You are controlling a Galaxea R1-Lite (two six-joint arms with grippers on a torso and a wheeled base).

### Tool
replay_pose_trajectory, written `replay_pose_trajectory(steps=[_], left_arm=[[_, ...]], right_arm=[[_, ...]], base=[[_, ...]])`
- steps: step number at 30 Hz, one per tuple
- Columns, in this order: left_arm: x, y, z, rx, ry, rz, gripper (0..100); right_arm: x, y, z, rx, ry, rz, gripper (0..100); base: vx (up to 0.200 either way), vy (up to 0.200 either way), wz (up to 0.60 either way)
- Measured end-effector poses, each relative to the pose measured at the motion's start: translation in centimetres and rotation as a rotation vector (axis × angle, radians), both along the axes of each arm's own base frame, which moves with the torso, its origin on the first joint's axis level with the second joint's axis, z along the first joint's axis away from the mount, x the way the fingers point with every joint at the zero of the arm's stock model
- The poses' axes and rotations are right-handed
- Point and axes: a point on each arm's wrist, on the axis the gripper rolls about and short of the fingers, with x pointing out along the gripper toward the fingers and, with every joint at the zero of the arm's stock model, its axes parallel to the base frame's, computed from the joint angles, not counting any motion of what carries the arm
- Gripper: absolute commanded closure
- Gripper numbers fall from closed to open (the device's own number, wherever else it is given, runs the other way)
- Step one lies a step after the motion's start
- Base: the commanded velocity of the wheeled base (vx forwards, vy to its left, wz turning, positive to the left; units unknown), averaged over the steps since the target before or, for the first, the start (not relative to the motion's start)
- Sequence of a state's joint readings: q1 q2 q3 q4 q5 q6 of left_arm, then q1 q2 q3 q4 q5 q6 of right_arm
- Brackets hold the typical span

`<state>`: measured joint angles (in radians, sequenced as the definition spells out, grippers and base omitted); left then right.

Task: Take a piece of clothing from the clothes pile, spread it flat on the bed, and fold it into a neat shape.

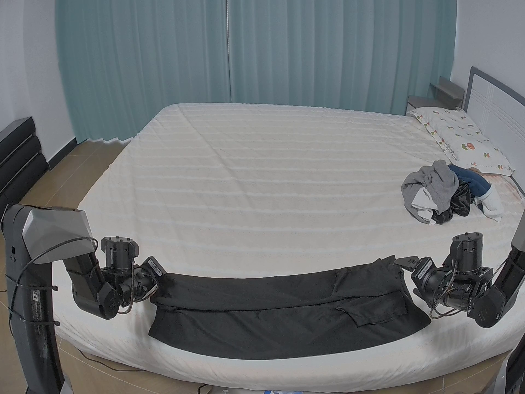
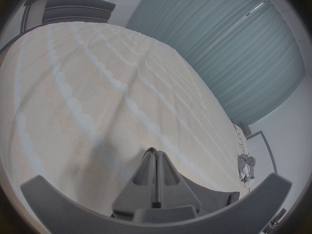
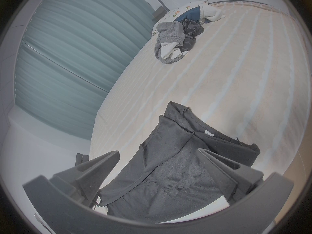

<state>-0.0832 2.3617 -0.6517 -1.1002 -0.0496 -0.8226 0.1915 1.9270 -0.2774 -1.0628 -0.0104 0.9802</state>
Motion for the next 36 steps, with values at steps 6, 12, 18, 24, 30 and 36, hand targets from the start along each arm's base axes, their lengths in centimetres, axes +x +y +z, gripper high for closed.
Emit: replay_pose_trajectory(steps=[6, 12, 18, 24, 30, 36], left_arm=[[0.1, 0.0, -0.1, -0.001, -0.008, 0.001, 0], [0.0, 0.4, -0.1, -0.018, -0.003, 0.023, 0], [-1.3, 1.1, 0.9, -0.064, 0.011, 0.04, 0], [-2.9, 1.2, 1.9, -0.095, 0.025, 0.012, 0], [-3.4, 1.0, 2.2, -0.096, 0.028, 0.004, 0], [-3.4, 0.9, 2.2, -0.096, 0.028, 0.002, 0]], right_arm=[[0.0, 0.0, 0.0, 0.0, -0.001, 0.001, 0], [-0.2, 0.0, -0.1, -0.001, 0.005, 0.0, 0], [-0.3, -0.1, -0.2, -0.002, 0.011, -0.001, 0], [-0.6, 0.0, -0.3, -0.003, 0.022, 0.005, 0], [-0.6, 0.4, -0.9, 0.004, 0.049, 0.013, 0], [-0.3, 1.2, -2.3, 0.02, 0.104, 0.014, 0]], base=[[0.0, 0.0, 0.0], [0.0, 0.0, 0.0], [0.0, 0.0, 0.0], [-0.2, 0.0, 0.0], [-0.2, 0.0, 0.0], [0.0, 0.0, 0.0]])
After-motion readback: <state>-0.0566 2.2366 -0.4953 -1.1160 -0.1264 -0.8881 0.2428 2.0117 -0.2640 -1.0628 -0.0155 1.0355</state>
